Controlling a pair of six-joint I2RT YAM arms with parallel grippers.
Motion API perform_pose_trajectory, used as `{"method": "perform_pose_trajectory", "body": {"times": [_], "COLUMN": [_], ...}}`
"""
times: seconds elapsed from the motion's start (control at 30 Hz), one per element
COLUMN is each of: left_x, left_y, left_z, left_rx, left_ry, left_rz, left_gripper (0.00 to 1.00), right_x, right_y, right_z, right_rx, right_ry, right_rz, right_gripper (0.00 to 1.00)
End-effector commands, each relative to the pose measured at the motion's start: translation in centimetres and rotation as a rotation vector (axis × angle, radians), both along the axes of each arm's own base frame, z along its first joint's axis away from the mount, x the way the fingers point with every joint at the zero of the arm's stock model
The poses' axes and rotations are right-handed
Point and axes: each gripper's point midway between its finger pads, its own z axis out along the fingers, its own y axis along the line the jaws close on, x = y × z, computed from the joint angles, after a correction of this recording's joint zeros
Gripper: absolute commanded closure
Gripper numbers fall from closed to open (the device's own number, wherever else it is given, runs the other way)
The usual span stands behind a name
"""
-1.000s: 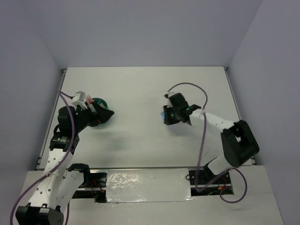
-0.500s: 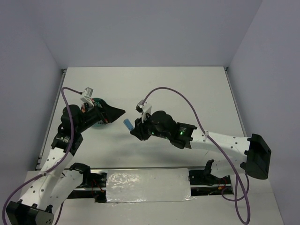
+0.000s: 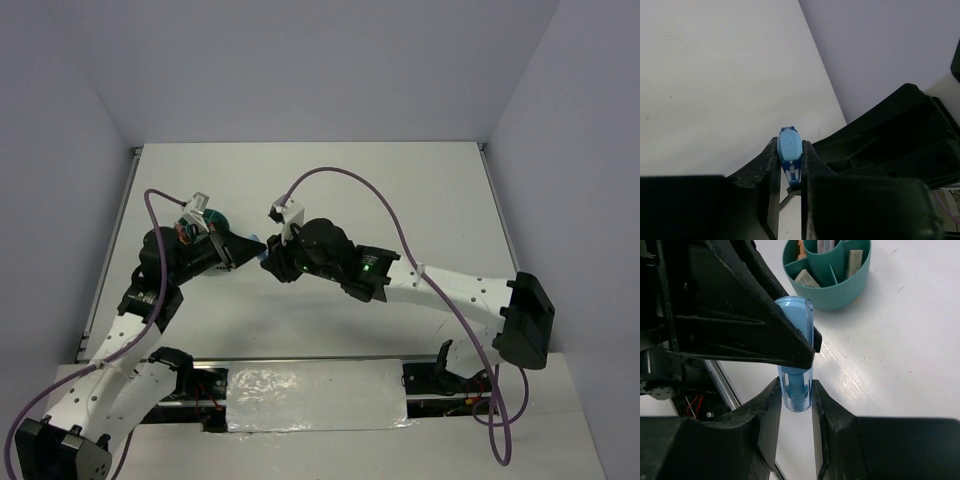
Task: Sort the stationery into containers
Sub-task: Pick up the pen from the center of the board, then place the stationery in the storage box.
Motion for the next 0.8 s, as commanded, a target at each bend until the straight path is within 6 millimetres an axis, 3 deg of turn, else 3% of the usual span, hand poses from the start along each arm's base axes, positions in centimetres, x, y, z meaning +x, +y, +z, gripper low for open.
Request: {"method": "perform_pose_trajectory", "body": {"times": [0.0,0.03,0.1,0.13,0.17,0.2,0.23,0.27,0.3,0.33,0.47,0.53,0.6,0.77], "left_x": [0.4,0.5,1.2,1.5,2.8,3.1,3.7,5.0,5.0,5.4,6.2,6.3,6.6,7.8], "left_y": [-0.1,0.0,0.9,1.4,2.9,4.5,6.2,9.5,11.4,13.2,19.2,22.0,23.5,25.0], "left_z": [1.9,2.0,1.7,1.6,2.0,0.2,-0.3,0.0,-1.0,-1.0,-0.5,-1.6,-2.1,-3.8], "left_rx": [0.027,0.038,0.108,0.140,0.194,0.299,0.367,0.472,0.547,0.590,0.648,0.658,0.648,0.644], "left_ry": [-0.078,-0.080,-0.082,-0.078,-0.090,-0.048,-0.029,-0.035,0.008,0.018,0.094,0.190,0.230,0.258], "left_rz": [-0.010,-0.004,0.042,0.069,0.176,0.231,0.315,0.484,0.553,0.631,0.878,0.995,1.084,1.182], "left_gripper": [1.00,1.00,1.00,1.00,1.00,1.00,1.00,1.00,1.00,1.00,1.00,1.00,1.00,1.00], "right_x": [0.3,0.2,0.0,0.0,0.2,0.8,1.3,1.5,2.2,1.7,1.0,0.8,0.4,-0.7], "right_y": [0.8,0.8,0.8,0.8,0.4,-0.4,-1.5,-2.4,-3.6,-4.2,-6.8,-7.7,-8.6,-10.3], "right_z": [1.4,1.1,1.1,0.6,0.3,0.7,-0.5,-1.0,0.2,-1.1,-1.4,-2.3,-2.3,-1.8], "right_rx": [0.004,0.001,0.018,0.027,0.030,0.047,0.027,0.030,0.077,0.078,0.076,0.047,0.044,0.056], "right_ry": [-0.034,-0.032,-0.034,-0.033,-0.032,-0.026,-0.014,0.007,-0.004,0.010,-0.010,-0.007,-0.019,-0.047], "right_rz": [0.014,0.015,0.031,0.029,0.011,-0.029,-0.076,-0.096,-0.118,-0.103,-0.107,-0.114,-0.118,-0.096], "right_gripper": [0.99,0.97,0.75,0.59,0.17,0.01,0.00,0.00,0.00,0.00,0.00,0.00,0.00,0.00]}}
